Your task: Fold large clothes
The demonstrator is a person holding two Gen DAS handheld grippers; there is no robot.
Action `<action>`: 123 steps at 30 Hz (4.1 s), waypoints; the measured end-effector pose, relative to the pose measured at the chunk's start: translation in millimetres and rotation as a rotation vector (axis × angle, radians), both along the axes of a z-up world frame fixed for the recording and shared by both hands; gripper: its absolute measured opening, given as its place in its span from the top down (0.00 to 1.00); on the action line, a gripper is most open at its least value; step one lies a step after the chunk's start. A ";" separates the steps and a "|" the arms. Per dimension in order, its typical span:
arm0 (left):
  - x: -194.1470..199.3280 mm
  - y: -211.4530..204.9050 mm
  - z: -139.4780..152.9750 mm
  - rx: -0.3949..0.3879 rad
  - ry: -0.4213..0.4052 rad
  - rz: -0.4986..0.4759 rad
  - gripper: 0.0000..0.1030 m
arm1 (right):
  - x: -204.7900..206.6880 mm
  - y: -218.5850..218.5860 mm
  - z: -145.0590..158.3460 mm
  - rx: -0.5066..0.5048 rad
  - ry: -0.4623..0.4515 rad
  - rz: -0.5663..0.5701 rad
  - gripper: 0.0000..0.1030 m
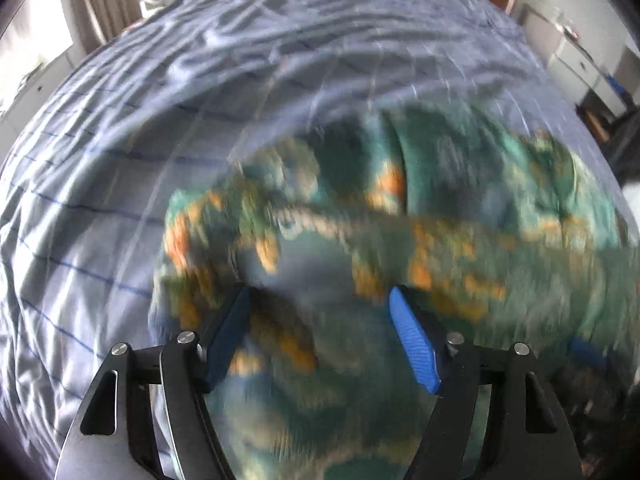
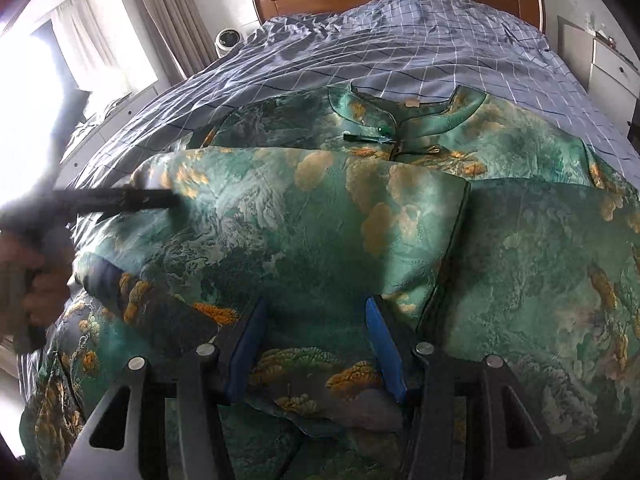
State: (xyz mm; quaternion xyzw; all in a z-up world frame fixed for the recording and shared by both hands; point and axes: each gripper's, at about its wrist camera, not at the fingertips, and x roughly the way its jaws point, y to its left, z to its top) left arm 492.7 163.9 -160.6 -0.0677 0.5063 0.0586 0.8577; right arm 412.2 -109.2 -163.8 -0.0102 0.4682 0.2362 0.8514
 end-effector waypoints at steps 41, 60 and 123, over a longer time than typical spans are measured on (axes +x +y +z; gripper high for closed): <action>-288.3 37.6 36.8 -0.014 -0.108 -0.095 0.10 | -106.9 -91.0 83.6 0.015 -0.055 -0.097 0.15; -325.6 -5.1 -20.4 -0.232 0.035 -0.228 0.10 | -258.4 -277.8 21.3 0.078 0.206 -0.242 0.15; -388.8 20.8 21.1 -0.176 0.158 -0.249 0.91 | -310.6 -265.9 54.5 0.130 0.343 -0.153 0.84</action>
